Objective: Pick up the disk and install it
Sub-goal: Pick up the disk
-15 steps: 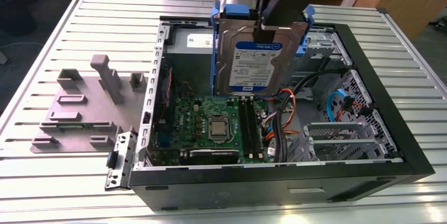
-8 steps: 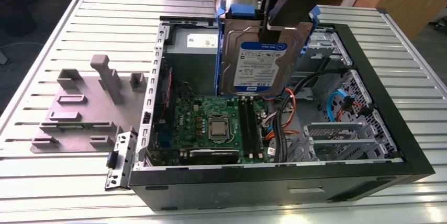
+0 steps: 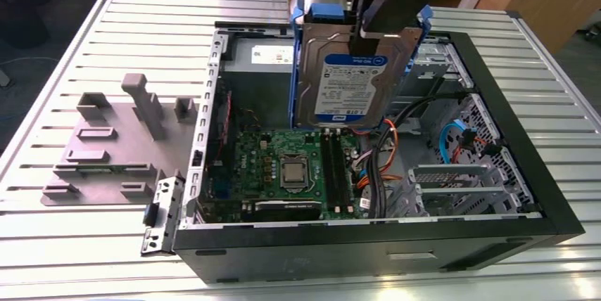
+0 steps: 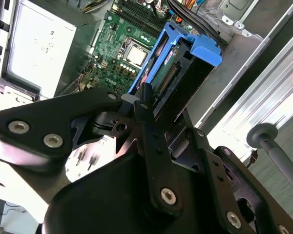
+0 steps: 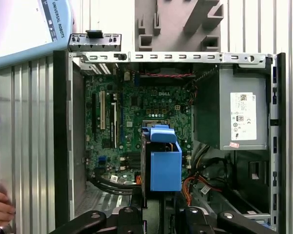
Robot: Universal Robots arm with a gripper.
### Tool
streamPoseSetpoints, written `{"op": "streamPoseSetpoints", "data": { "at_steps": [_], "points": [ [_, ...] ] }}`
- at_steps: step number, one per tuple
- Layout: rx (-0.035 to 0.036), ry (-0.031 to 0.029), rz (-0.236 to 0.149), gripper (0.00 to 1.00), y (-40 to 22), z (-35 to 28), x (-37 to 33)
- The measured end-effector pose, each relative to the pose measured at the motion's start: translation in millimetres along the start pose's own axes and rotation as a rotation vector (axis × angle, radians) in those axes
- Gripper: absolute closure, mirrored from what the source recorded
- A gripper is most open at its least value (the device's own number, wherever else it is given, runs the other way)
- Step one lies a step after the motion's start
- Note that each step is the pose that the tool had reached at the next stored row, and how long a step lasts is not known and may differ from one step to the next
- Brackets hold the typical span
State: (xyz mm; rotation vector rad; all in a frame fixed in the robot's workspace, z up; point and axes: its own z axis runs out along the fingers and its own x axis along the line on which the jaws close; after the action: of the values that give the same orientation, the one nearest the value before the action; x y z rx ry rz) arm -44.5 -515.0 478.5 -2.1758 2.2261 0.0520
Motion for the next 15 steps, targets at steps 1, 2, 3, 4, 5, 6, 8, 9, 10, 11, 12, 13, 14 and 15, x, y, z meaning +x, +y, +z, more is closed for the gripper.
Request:
{"op": "streamPoseSetpoints", "data": {
  "at_steps": [1,2,3,4,5,6,8,9,10,11,12,13,14,15],
  "points": [
    [0.0001,-0.0001,0.0,0.65,-0.4,0.0,0.8],
    [0.0001,-0.0001,0.0,0.65,-0.9,0.0,1.8],
    [0.0001,-0.0002,0.0,0.65,-1.7,0.0,3.0],
    [0.0001,-0.0002,0.0,0.65,-2.4,-0.1,4.3],
    [0.0001,-0.0002,0.0,0.65,-3.2,-0.2,5.6],
    [0.0001,-0.0001,0.0,0.65,-4.1,-0.3,7.1],
    [0.0001,-0.0002,0.0,0.65,-6.0,-0.3,10.1],
    [0.0001,-0.0001,0.0,0.65,-6.8,-0.5,11.7],
    [0.0002,-0.0003,0.0,0.65,-7.8,-0.5,13.6],
    [0.0001,-0.0002,0.0,0.65,-8.8,-0.6,15.3],
    [0.0001,-0.0002,0.0,0.65,-9.8,-0.7,17.2],
    [0.0001,-0.0002,0.0,0.65,-10.8,-0.8,19.2],
    [0.0001,-0.0001,0.0,0.65,-11.8,-0.9,21.1],
    [0.0001,-0.0001,0.0,0.65,-12.9,-1.0,23.3]
  ]
}}
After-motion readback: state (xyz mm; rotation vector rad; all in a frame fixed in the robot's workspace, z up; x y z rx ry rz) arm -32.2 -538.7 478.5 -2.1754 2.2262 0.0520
